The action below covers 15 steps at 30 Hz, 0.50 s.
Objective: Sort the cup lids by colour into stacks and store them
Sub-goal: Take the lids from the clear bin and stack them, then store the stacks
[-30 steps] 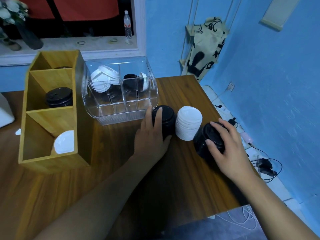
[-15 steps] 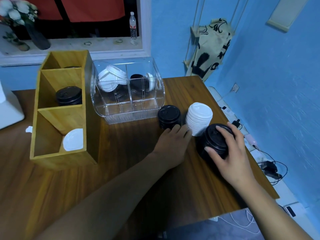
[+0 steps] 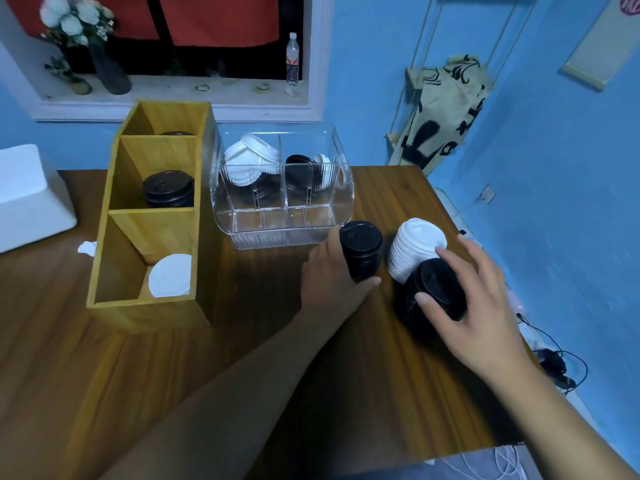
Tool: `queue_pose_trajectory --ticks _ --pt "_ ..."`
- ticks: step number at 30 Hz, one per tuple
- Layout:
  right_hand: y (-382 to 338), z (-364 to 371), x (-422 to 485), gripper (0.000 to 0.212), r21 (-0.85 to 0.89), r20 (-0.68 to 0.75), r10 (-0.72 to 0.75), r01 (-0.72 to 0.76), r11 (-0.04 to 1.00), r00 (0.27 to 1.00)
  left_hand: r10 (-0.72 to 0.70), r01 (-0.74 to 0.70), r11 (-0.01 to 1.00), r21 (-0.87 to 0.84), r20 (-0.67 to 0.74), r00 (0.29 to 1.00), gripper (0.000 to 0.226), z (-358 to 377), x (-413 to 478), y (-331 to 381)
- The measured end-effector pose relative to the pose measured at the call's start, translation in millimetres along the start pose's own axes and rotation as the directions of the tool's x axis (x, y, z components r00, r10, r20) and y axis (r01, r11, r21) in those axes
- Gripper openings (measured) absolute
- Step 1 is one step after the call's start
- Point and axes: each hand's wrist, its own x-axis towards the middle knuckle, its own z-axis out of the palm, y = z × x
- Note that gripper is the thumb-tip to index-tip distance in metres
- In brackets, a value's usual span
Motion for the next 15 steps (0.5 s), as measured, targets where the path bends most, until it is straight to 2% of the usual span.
queue_pose_trajectory --ticks 3,6,10,15 --pt "-16 1 15 0.061 -0.044 -0.004 -0.114 0.114 0.993 0.993 0.002 0.0 0.999 0.048 -0.032 0.999 0.109 7 5 1" --pt "-33 3 29 0.05 -0.067 0.019 -0.22 0.221 0.973 0.975 0.039 -0.039 0.999 0.015 0.002 0.999 0.1 8 7 -9" --pt "-56 9 54 0.037 -0.065 0.076 -0.255 0.26 0.963 0.964 0.033 -0.027 0.996 -0.088 0.063 0.997 0.094 -20 -7 -35" --pt "-87 32 100 0.037 -0.051 0.219 -0.307 0.325 0.944 0.926 -0.074 0.079 0.995 -0.062 0.072 0.995 0.1 -73 -45 -74"
